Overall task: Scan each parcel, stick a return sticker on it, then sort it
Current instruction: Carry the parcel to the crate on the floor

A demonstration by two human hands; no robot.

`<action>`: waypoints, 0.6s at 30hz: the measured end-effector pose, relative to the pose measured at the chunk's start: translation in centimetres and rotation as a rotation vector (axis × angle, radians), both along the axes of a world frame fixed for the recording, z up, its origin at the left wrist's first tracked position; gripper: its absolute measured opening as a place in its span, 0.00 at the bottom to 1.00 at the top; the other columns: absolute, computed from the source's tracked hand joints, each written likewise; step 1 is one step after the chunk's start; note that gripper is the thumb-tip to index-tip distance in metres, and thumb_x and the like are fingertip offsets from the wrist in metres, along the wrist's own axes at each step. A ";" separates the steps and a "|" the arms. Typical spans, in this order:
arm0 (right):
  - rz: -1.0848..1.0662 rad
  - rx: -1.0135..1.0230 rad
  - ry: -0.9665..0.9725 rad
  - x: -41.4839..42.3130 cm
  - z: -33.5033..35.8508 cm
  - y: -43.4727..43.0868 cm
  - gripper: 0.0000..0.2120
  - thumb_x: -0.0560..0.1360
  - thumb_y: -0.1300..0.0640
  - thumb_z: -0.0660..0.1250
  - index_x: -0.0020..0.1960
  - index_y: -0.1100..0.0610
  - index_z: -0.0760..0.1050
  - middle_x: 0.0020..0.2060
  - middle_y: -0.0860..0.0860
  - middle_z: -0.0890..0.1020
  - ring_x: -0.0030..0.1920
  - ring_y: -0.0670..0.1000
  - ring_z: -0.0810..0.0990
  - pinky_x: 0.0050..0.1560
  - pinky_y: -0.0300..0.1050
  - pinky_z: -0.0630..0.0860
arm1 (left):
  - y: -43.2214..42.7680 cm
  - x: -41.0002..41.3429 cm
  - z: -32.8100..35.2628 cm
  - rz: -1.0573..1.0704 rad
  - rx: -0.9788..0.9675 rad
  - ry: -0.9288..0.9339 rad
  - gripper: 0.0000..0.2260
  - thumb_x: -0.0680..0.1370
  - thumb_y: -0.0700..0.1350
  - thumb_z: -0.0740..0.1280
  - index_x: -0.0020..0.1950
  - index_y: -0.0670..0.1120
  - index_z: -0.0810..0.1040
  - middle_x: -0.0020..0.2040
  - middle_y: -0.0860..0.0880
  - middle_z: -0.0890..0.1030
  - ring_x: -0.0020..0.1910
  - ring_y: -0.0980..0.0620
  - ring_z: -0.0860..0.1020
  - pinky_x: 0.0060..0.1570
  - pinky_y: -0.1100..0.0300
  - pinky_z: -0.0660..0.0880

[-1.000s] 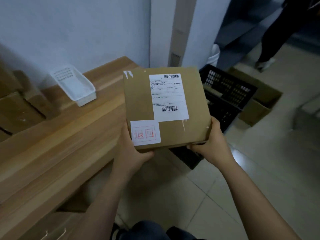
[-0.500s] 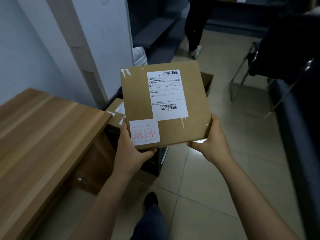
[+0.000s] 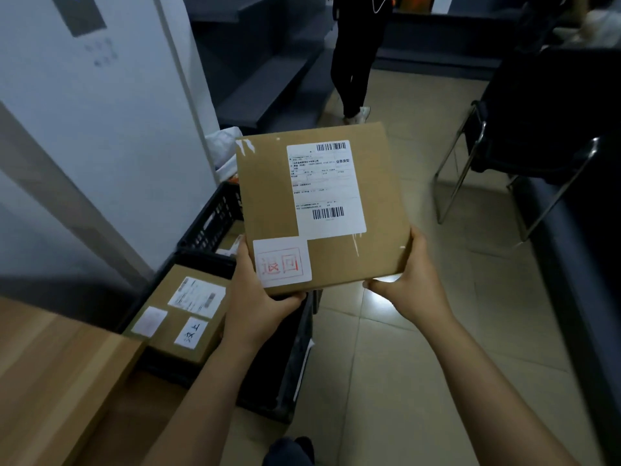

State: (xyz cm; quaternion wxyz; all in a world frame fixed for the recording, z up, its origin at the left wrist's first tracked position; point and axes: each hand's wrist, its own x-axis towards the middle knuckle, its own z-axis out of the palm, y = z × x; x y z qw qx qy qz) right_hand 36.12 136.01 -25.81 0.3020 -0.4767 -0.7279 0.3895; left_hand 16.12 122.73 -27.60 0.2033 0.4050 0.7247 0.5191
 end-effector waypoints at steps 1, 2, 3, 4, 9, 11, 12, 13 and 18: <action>-0.004 -0.006 0.002 -0.1 -0.1 1.6 0.50 0.62 0.58 0.80 0.75 0.48 0.53 0.63 0.44 0.70 0.55 0.44 0.71 0.41 0.26 0.68 | 1.6 -0.1 0.0 -0.001 0.000 -0.003 0.50 0.62 0.44 0.81 0.73 0.59 0.54 0.60 0.58 0.73 0.61 0.60 0.72 0.55 0.58 0.76; -0.004 -0.008 0.003 -0.3 -0.2 3.2 0.50 0.62 0.59 0.81 0.75 0.48 0.53 0.63 0.44 0.70 0.55 0.44 0.71 0.41 0.25 0.68 | 3.2 -0.2 0.0 0.002 0.004 -0.007 0.49 0.62 0.43 0.81 0.73 0.60 0.54 0.61 0.57 0.73 0.60 0.61 0.72 0.53 0.63 0.75; 0.001 -0.009 0.003 -0.4 -0.3 5.1 0.50 0.62 0.59 0.81 0.75 0.48 0.54 0.63 0.44 0.70 0.55 0.44 0.71 0.41 0.24 0.69 | 4.9 -0.3 0.0 0.004 0.010 -0.011 0.49 0.62 0.43 0.81 0.72 0.62 0.55 0.61 0.57 0.73 0.60 0.62 0.73 0.50 0.68 0.75; 0.009 -0.014 0.003 -0.6 -0.5 7.0 0.50 0.62 0.60 0.81 0.74 0.48 0.54 0.63 0.44 0.70 0.55 0.44 0.71 0.41 0.23 0.69 | 6.6 -0.3 0.0 0.006 0.016 -0.012 0.48 0.62 0.43 0.82 0.70 0.64 0.56 0.60 0.57 0.74 0.59 0.62 0.73 0.47 0.70 0.75; 0.069 -0.030 -0.008 -1.2 -1.7 17.3 0.49 0.63 0.59 0.79 0.74 0.48 0.54 0.63 0.46 0.71 0.53 0.45 0.71 0.39 0.22 0.69 | 15.7 0.1 -1.1 0.063 0.046 -0.021 0.48 0.62 0.39 0.81 0.62 0.75 0.55 0.57 0.60 0.76 0.57 0.62 0.76 0.46 0.68 0.77; 0.126 -0.017 -0.023 -1.5 -1.9 21.7 0.49 0.63 0.59 0.79 0.75 0.49 0.54 0.62 0.46 0.71 0.53 0.45 0.72 0.39 0.24 0.69 | 19.1 0.7 -1.4 0.107 0.054 -0.025 0.48 0.63 0.38 0.81 0.66 0.71 0.55 0.56 0.63 0.76 0.57 0.64 0.77 0.46 0.67 0.77; 0.163 -0.015 -0.028 -1.8 -1.9 23.9 0.49 0.63 0.58 0.79 0.75 0.49 0.54 0.62 0.46 0.72 0.53 0.45 0.72 0.41 0.26 0.70 | 20.7 1.1 -1.6 0.132 0.061 -0.021 0.48 0.63 0.38 0.81 0.68 0.68 0.55 0.56 0.63 0.76 0.56 0.64 0.76 0.46 0.68 0.76; 0.199 -0.022 -0.035 -2.1 -2.0 26.0 0.49 0.62 0.57 0.79 0.75 0.48 0.54 0.62 0.46 0.72 0.55 0.46 0.73 0.45 0.29 0.72 | 22.2 1.4 -1.7 0.161 0.067 -0.026 0.47 0.63 0.38 0.80 0.68 0.67 0.56 0.55 0.64 0.77 0.56 0.63 0.77 0.46 0.69 0.76; 0.436 -0.057 -0.065 -6.0 -1.3 33.4 0.50 0.63 0.56 0.80 0.75 0.51 0.53 0.61 0.43 0.69 0.59 0.43 0.69 0.54 0.39 0.69 | 26.5 1.4 -2.4 0.369 0.066 -0.051 0.49 0.63 0.38 0.80 0.66 0.73 0.55 0.60 0.59 0.76 0.61 0.60 0.75 0.52 0.68 0.75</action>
